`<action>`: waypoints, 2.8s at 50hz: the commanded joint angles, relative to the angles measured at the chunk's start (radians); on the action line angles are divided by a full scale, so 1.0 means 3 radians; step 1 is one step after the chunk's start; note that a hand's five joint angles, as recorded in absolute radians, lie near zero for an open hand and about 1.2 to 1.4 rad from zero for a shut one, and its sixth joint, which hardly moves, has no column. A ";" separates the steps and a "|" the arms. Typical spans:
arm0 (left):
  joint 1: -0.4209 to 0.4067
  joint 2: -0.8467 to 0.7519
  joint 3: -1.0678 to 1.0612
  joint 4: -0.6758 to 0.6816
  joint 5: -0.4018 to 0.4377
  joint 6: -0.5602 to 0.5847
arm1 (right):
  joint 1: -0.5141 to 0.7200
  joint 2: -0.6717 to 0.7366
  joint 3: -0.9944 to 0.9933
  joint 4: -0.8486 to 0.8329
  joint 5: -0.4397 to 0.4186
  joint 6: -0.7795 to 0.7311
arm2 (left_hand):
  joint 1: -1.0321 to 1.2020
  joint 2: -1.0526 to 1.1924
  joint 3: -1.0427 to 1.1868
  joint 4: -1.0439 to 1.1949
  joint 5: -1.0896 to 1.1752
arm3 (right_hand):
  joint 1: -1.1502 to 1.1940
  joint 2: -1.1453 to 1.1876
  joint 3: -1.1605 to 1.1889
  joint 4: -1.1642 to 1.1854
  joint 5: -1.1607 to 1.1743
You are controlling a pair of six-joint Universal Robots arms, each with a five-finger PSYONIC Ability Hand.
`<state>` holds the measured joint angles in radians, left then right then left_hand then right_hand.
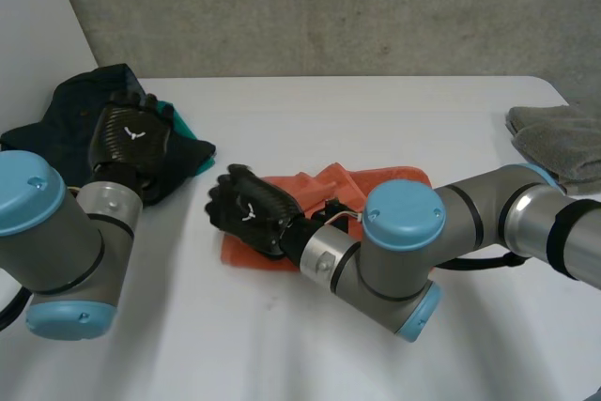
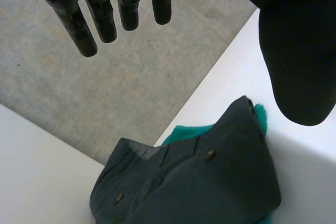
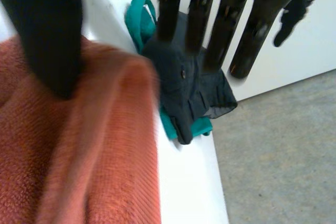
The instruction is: Fold the laundry.
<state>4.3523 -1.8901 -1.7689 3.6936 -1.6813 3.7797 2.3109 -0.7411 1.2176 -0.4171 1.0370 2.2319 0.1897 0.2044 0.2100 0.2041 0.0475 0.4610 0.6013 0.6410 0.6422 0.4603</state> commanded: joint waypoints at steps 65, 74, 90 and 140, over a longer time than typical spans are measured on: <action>-0.0738 -0.1569 0.1760 -0.0669 -0.0787 -0.0409 | -0.1143 -0.1160 0.1515 0.0715 0.1109 0.1519 | 0.0197 0.0148 0.0129 0.0149 0.0089 | 0.0889 0.0422 0.0289 0.0285 0.0310; -0.0901 -0.1360 0.1341 -0.0715 -0.0803 -0.0327 | -0.1122 -0.1109 0.1505 0.0685 0.1268 0.1253 | 0.0138 0.0089 0.0070 0.0090 0.0030 | 0.1027 0.0559 0.0427 0.0423 0.0447; -0.0988 -0.0879 0.0819 -0.0720 -0.0787 -0.0363 | -0.1336 -0.1160 0.1601 0.0669 0.1472 0.0743 | 0.0138 0.0089 0.0070 0.0090 0.0030 | 0.3118 0.2650 0.2517 0.2513 0.2538; -0.1305 -0.0546 0.1217 -0.0883 -0.0154 -0.1349 | -0.0999 -0.1208 0.0596 0.1353 0.0787 0.2931 | 0.0079 0.0030 0.0012 0.0031 -0.0028 | -0.0955 -0.1423 -0.1555 -0.1559 -0.1534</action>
<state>4.0314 -1.9630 -1.5133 3.4817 -1.7976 3.4864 2.0548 -1.2064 1.4990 -0.1849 1.2703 3.0458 0.1900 0.2045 0.2100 0.2042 0.0475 0.2022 0.2197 0.2113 0.2344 0.0653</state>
